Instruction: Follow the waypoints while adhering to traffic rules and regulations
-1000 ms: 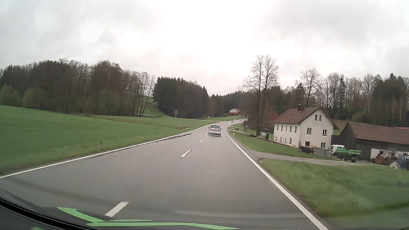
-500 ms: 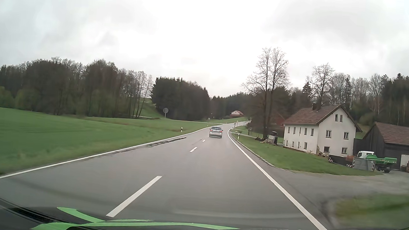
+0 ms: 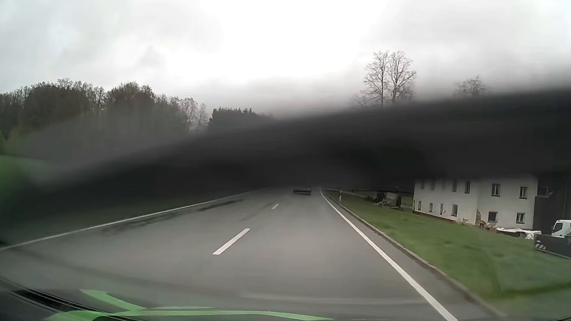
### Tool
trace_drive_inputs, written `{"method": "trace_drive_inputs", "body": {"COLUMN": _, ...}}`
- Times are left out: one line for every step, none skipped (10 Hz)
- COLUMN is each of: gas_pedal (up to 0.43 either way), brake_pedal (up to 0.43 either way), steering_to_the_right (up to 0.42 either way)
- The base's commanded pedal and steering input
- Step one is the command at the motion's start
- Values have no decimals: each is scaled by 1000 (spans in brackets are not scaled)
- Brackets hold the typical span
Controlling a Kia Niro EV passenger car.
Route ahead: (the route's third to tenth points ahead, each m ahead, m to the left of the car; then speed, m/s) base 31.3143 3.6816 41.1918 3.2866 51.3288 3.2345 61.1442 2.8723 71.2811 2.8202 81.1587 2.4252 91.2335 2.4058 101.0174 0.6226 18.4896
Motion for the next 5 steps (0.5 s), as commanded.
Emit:
{"method": "trace_drive_inputs", "body": {"gas_pedal": 28, "brake_pedal": 0, "steering_to_the_right": 0}}
{"method": "trace_drive_inputs", "body": {"gas_pedal": 28, "brake_pedal": 0, "steering_to_the_right": 0}}
{"method": "trace_drive_inputs", "body": {"gas_pedal": 28, "brake_pedal": 0, "steering_to_the_right": 0}}
{"method": "trace_drive_inputs", "body": {"gas_pedal": 28, "brake_pedal": 0, "steering_to_the_right": 0}}
{"method": "trace_drive_inputs", "body": {"gas_pedal": 28, "brake_pedal": 0, "steering_to_the_right": 0}}
